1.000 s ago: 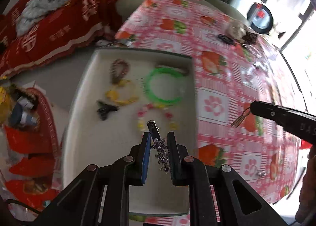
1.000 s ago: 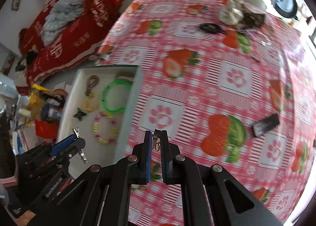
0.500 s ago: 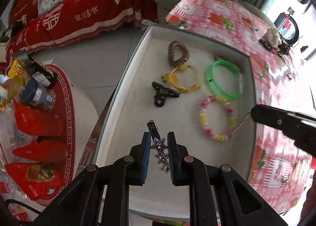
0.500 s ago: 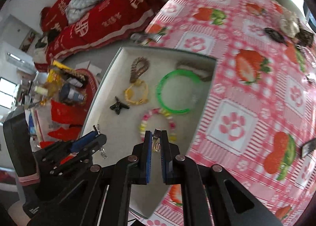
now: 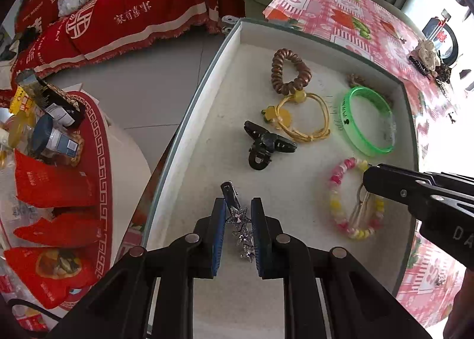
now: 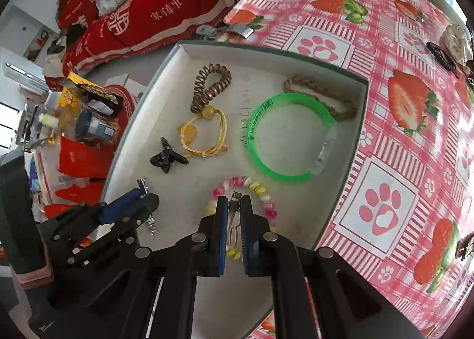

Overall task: Organize jewelry
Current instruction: 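Open the left gripper to drop the star pin while the right releases the silver clip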

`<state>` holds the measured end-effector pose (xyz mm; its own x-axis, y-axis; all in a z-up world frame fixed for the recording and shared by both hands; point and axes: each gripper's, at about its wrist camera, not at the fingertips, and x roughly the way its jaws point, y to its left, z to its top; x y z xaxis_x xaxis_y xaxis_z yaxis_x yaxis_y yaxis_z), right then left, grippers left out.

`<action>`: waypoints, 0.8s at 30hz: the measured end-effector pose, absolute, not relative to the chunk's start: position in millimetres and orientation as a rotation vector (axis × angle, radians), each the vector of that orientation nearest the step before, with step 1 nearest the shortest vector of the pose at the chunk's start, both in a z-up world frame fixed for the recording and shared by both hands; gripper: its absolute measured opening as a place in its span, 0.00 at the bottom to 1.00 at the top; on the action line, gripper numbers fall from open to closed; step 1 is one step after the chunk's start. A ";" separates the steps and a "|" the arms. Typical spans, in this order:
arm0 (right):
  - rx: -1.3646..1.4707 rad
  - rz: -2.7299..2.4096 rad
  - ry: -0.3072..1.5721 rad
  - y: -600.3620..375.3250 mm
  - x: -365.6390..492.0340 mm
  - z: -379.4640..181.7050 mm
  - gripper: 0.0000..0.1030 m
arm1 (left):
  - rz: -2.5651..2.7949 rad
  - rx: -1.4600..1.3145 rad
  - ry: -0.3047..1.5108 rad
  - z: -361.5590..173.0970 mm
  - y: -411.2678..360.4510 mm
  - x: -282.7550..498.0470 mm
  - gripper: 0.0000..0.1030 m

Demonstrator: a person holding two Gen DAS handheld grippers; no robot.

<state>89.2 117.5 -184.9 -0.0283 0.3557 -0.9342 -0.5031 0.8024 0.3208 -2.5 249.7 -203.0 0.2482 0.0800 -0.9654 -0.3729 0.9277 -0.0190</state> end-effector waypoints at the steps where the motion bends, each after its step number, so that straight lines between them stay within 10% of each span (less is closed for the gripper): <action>1: -0.130 0.686 1.447 118.2 90.1 -187.3 0.08 | 0.318 -0.262 1.287 -203.6 249.9 -1.8 0.23; 17: -0.152 0.669 1.493 122.0 93.9 -207.4 0.12 | 0.336 -0.209 1.301 -203.9 245.3 7.1 0.23; 21: -0.118 0.692 1.492 116.0 96.4 -201.9 0.43 | 0.345 -0.211 1.311 -202.5 245.8 7.3 0.23; 24: -0.084 0.705 1.474 111.8 98.0 -192.1 0.43 | 0.349 -0.208 1.309 -200.4 245.0 7.6 0.23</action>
